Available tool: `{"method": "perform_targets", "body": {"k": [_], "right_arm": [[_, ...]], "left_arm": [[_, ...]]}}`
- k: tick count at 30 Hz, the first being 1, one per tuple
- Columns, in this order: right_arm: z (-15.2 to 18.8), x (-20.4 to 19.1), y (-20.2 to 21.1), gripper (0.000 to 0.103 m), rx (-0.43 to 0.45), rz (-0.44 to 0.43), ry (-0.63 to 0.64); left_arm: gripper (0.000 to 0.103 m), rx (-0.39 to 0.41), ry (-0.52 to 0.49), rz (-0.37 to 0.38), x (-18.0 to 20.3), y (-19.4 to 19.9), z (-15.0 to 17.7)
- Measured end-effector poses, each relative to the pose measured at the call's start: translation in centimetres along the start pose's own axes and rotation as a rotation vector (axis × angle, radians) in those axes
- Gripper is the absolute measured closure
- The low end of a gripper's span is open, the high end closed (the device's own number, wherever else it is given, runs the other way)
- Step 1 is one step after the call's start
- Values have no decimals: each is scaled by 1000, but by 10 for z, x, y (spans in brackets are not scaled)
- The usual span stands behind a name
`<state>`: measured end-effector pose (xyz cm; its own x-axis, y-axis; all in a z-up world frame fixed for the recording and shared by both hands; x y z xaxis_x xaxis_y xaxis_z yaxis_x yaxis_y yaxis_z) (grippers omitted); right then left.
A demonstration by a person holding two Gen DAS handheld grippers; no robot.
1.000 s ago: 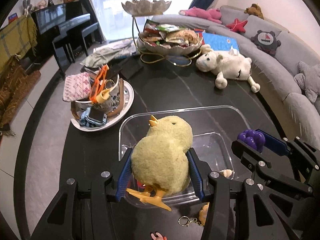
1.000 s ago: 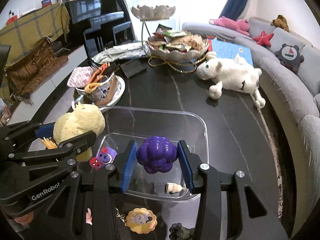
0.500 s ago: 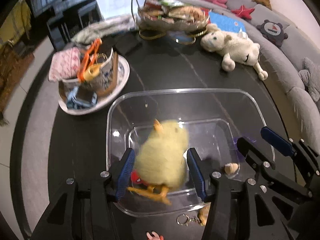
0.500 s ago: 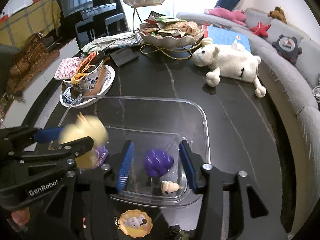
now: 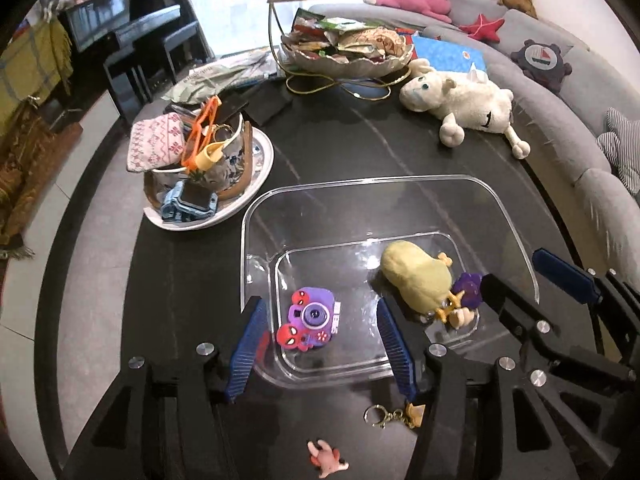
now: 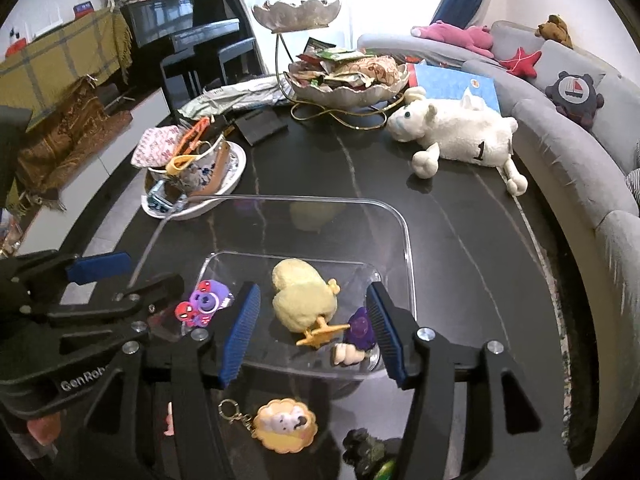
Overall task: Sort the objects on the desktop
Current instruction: 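Withdraw both open tools from the clear box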
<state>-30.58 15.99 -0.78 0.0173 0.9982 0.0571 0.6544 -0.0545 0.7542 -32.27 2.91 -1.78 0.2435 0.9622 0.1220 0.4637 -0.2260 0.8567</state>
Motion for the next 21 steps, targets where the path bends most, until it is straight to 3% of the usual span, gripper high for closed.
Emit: {"method": "perform_targets", "body": {"k": [21], "right_arm": [[24, -14, 76, 47, 94, -27, 11]], "left_arm": [[49, 155, 21, -53, 5, 86, 46]]}}
Point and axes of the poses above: each gripper's, at about its wrist camera, not at the fingertips, and y roughly against the way its jaws point, x to its right, z to its underside, the point moved 5 cm from there along -y, roughly the way its jaws point, and after that the axes turned 10 degrees about z, right-handed, at the moved point
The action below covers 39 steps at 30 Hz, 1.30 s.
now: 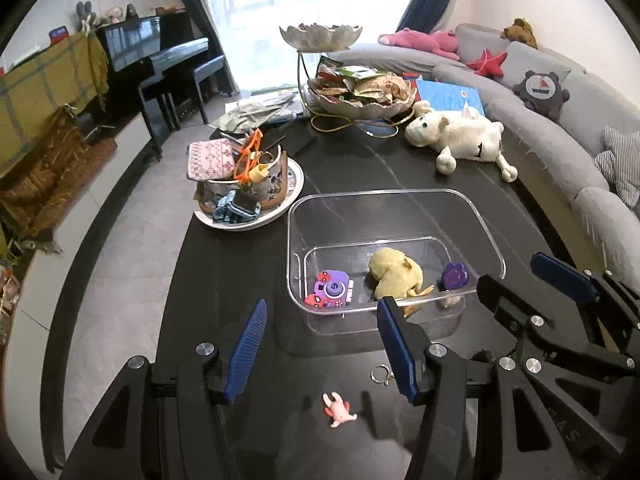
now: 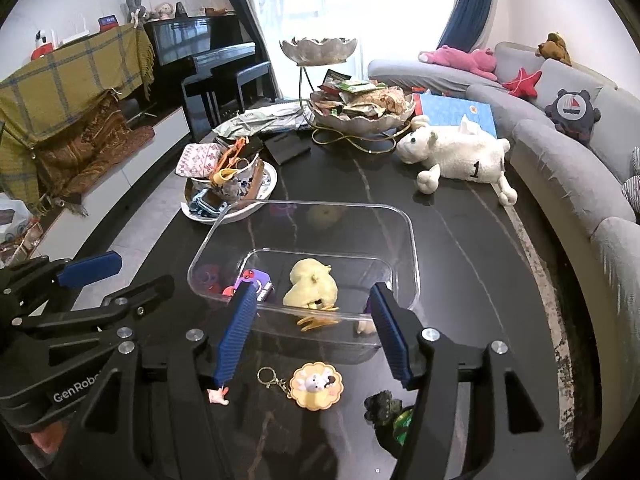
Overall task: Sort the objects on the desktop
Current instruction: 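Withdraw both open tools from the clear box, then move the right tool toward the black pot of green slime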
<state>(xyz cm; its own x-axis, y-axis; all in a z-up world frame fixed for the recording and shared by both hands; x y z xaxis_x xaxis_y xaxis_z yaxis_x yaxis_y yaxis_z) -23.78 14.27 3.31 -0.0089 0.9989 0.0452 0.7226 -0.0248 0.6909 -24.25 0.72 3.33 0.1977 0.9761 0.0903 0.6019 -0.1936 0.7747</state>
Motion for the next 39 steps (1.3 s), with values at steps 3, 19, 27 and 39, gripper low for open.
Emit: {"method": "perform_targets", "body": {"k": [3, 19, 27, 39], "right_arm": [[3, 0, 12, 47, 14, 0, 10], [28, 12, 75, 47, 85, 3, 24], [58, 27, 81, 47, 59, 12, 4], [102, 47, 72, 46, -3, 21, -6]], "left_arm": [[49, 18, -5, 0, 4, 11, 5], [49, 69, -41, 36, 34, 58, 36], [49, 28, -56, 55, 52, 53, 62], [49, -49, -59, 73, 75, 31, 98]]}}
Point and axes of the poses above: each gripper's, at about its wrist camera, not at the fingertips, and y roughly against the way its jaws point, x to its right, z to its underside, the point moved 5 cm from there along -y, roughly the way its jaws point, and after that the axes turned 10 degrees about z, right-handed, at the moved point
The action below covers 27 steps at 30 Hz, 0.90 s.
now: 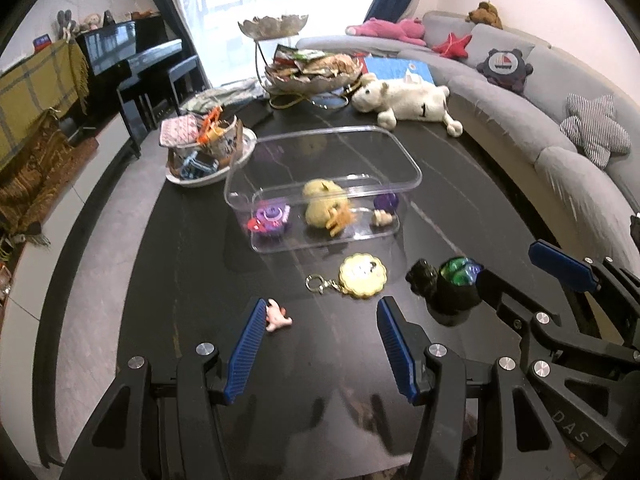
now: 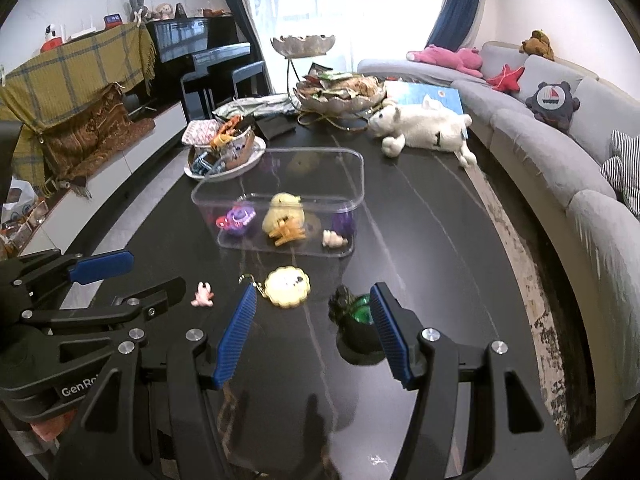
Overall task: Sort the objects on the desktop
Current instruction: 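Move the right tool toward the black pot of green slime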
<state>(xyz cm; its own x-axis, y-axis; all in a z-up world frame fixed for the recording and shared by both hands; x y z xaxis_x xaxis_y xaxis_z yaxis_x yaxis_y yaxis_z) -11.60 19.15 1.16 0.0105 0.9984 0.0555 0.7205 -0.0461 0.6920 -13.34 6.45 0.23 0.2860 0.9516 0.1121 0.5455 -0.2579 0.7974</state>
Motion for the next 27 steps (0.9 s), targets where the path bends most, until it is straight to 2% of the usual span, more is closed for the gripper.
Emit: {"method": "perform_targets", "body": {"k": [12, 27], "right_arm": [[22, 25, -19, 46, -34, -20, -31], [29, 37, -66, 43, -81, -26, -5]], "left_arm": [[49, -77, -26, -4, 23, -34, 11], [49, -163, -34, -34, 26, -84, 10]]}}
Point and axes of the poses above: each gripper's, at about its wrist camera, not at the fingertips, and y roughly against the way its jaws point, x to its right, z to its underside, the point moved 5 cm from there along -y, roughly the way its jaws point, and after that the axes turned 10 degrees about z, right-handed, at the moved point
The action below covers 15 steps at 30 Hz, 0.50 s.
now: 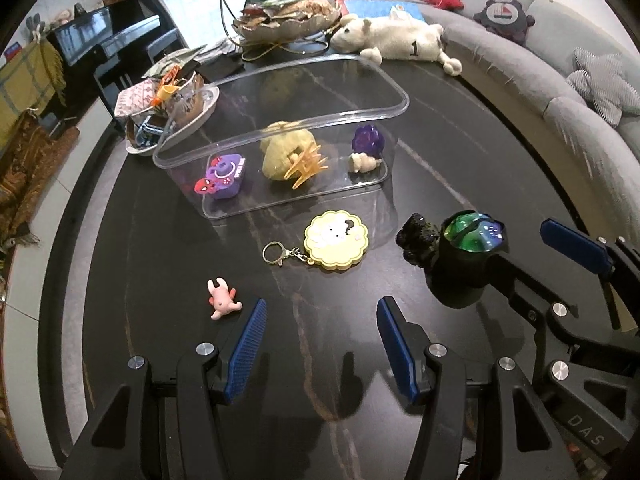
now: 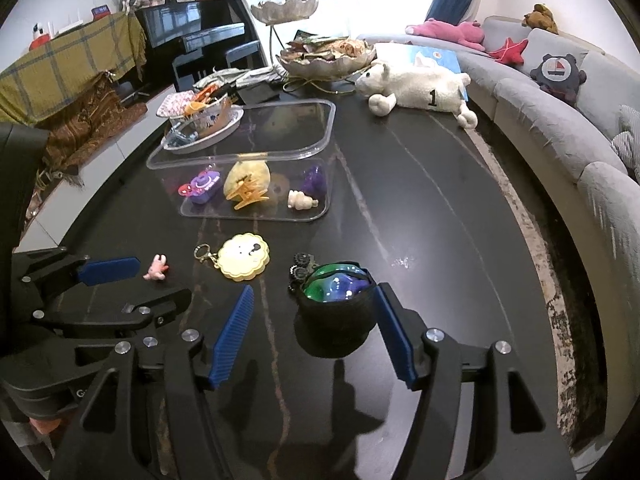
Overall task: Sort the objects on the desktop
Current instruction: 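Move the right tool toward the black pot of green slime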
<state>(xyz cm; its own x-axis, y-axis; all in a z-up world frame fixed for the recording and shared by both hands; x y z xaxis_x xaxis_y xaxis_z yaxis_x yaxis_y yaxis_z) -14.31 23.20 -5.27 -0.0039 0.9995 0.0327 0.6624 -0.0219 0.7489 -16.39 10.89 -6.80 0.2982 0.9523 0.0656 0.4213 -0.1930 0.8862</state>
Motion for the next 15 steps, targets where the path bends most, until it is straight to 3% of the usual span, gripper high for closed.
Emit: {"method": "perform_targets", "body": {"k": [15], "right_arm": [[5, 9, -40, 41, -52, 4, 31]], "left_arm": [[49, -72, -2, -24, 2, -37, -4]]}}
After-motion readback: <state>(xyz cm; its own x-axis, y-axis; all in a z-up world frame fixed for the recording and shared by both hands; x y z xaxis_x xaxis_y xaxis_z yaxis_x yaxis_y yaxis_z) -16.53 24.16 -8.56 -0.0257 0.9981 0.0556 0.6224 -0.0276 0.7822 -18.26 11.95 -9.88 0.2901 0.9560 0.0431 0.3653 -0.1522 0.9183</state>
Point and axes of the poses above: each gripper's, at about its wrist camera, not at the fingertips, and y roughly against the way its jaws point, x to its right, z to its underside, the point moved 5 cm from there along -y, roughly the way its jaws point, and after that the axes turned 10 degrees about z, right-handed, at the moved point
